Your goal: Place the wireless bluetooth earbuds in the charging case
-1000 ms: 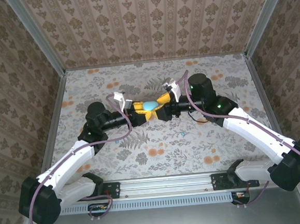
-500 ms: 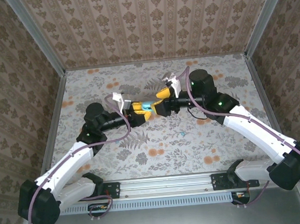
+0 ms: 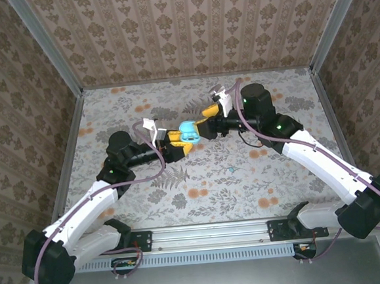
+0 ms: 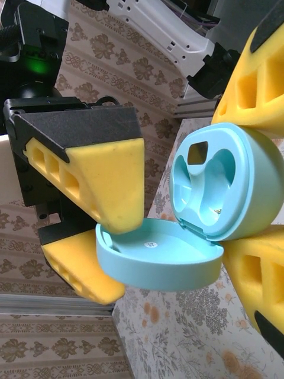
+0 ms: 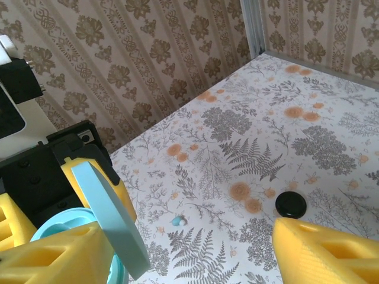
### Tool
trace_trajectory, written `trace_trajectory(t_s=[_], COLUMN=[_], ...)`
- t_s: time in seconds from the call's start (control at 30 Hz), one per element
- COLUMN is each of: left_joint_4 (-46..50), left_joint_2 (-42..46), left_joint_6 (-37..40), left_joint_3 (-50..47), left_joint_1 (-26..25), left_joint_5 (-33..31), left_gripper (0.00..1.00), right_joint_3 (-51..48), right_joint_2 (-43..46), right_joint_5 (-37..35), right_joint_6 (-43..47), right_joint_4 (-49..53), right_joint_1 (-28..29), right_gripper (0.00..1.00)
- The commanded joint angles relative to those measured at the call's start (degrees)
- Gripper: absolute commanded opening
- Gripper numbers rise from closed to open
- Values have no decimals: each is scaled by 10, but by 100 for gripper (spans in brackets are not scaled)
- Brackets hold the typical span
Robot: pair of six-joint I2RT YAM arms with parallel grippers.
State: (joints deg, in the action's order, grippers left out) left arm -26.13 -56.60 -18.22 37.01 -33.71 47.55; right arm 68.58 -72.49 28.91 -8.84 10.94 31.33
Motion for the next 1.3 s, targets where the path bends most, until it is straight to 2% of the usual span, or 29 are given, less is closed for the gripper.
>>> trace_trajectory(t_s=[0.0,0.53,0.73,0.8,0.9,1.03,1.23,1.27], left_joint_4=[7,26,78,106,168,243,285,286], left_joint_2=[19,39,73,90,126,177,213,217], left_joint_6=[20,22,28,30,39,44,33,31], left_joint_3=[-6,-27,-41,-44,-42,-37,-29,-29], left_joint_1=[1,31,72,103,145,205,269,274], left_joint_5=[-15,-60,-80,-87,-104,-159,-176,-178], left_gripper=[19,19,19,19,19,19,19,19], right_joint_3=[15,-9,-55,-73,-97,-114,-42,-19], right_joint_2=[11,41,34,30,16,-20,-174,-207], right_joint_5=[-10,-2,-26,-49,-102,-202,-289,-291], right_joint_6=[-18,-43,-110,-135,-163,-204,-271,-277], right_joint_4=[9,34,34,40,51,51,72,76], right_joint_1=[-7,-6,-5,1,30,104,217,233], right_gripper=[71,71,67,65,62,59,59,57])
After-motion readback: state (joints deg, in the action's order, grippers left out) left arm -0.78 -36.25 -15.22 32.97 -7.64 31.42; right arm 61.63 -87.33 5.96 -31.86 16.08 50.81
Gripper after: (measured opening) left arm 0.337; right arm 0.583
